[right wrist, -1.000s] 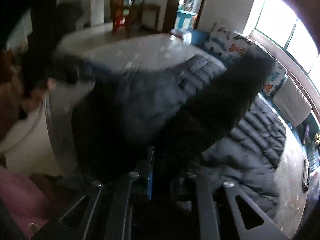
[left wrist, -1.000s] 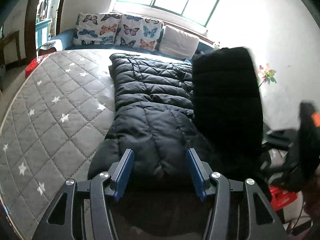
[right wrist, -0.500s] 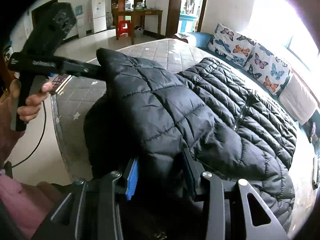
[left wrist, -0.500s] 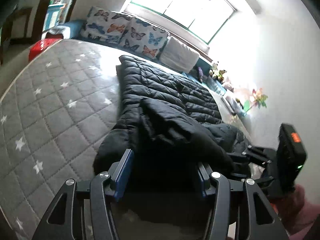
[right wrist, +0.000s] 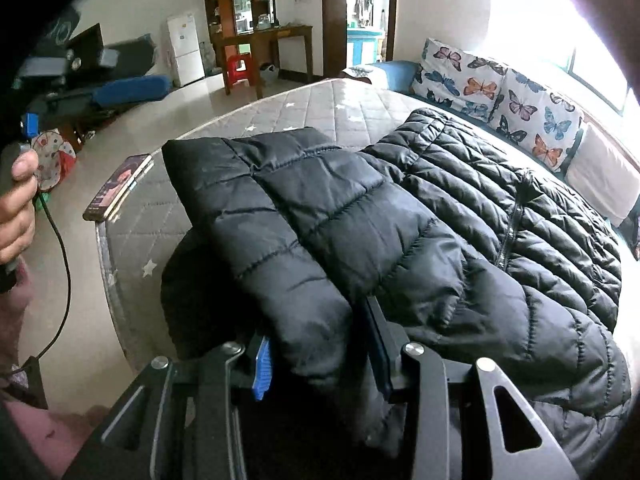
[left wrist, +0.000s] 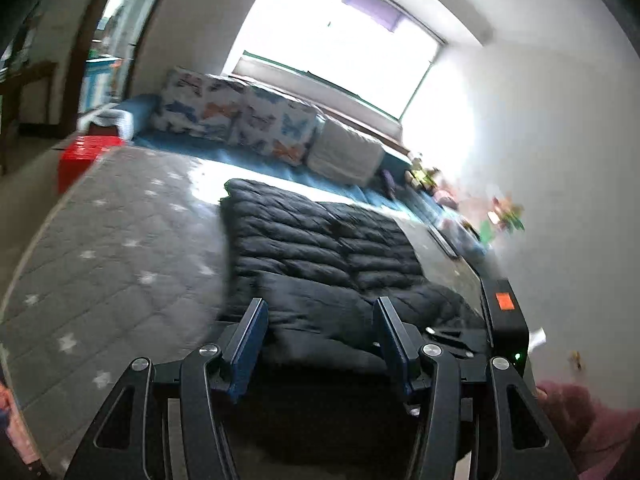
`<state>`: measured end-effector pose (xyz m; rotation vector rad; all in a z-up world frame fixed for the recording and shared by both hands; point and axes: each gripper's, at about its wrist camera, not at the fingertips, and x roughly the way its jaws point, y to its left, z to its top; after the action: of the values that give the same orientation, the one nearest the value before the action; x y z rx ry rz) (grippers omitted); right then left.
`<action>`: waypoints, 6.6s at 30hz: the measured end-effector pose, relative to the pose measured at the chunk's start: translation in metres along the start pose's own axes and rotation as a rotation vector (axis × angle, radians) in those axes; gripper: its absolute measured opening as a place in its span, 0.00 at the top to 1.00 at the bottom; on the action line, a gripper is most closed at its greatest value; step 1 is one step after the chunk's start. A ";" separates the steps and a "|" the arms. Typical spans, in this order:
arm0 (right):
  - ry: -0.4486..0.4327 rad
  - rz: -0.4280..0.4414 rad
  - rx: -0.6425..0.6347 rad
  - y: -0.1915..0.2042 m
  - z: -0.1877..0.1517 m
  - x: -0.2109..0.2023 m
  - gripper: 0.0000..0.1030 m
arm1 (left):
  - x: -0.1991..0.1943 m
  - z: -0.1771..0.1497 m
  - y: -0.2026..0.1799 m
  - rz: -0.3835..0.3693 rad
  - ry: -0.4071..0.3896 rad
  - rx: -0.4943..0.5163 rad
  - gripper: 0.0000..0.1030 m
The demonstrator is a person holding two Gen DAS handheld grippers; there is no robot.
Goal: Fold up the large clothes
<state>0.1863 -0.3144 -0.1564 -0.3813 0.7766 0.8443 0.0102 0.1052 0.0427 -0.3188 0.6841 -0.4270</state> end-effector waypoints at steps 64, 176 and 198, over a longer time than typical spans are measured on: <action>-0.039 -0.277 0.334 -0.161 -0.079 -0.067 0.46 | 0.118 -0.016 0.038 0.301 0.085 0.132 0.82; 0.016 -0.390 -0.654 0.003 -0.183 -0.058 0.37 | 0.204 -0.024 -0.007 0.109 0.401 0.296 0.81; -0.138 -0.127 -0.206 -0.037 -0.115 -0.094 0.76 | 0.199 -0.009 -0.013 0.072 0.474 0.324 0.81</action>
<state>0.1235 -0.4541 -0.1631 -0.5436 0.5328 0.8240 0.1387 -0.0028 -0.0657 0.1213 1.0672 -0.5426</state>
